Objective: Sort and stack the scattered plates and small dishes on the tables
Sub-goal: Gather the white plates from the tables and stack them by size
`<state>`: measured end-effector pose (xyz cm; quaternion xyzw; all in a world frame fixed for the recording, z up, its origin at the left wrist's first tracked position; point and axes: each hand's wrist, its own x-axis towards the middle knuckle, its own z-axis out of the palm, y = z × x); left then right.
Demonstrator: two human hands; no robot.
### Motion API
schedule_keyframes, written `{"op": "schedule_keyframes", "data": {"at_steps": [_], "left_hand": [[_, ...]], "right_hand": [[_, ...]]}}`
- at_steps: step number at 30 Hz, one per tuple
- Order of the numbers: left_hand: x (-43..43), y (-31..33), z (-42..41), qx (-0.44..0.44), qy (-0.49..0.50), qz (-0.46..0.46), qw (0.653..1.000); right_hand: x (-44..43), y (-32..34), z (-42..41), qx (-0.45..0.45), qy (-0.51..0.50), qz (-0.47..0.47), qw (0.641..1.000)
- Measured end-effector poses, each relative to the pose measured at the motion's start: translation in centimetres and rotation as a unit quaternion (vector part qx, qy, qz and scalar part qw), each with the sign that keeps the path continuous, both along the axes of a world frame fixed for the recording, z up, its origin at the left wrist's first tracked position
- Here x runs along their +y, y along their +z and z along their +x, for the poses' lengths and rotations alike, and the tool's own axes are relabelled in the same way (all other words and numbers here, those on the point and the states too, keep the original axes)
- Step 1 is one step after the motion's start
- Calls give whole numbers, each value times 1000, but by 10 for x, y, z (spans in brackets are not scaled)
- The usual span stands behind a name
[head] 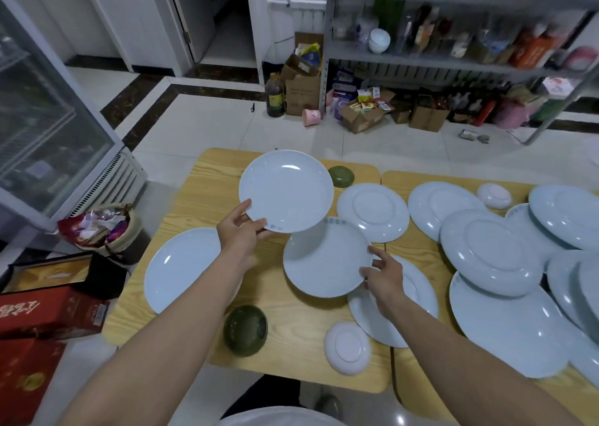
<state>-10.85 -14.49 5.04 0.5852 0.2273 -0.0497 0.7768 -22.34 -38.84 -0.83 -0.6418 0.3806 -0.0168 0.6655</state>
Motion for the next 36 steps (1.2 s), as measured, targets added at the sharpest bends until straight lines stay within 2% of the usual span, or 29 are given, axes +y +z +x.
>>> {"op": "schedule_keyframes", "data": {"at_steps": [5,16,27,36], "left_hand": [[-6,13,-7,-23,-7,4,1000],[-2,27,-47,-26,16,-11,999],[43,20,-53,-29,28,-35,999],[95,13,-47,-7,34,-61,998]], "right_hand": [[-19,23,-8,-65,-82,63,993],[-34,55,-27,-156,-156,134,966],[-9,67,-29,-181,-224,158,945],[41,81,-13,-181,-225,169,942]]}}
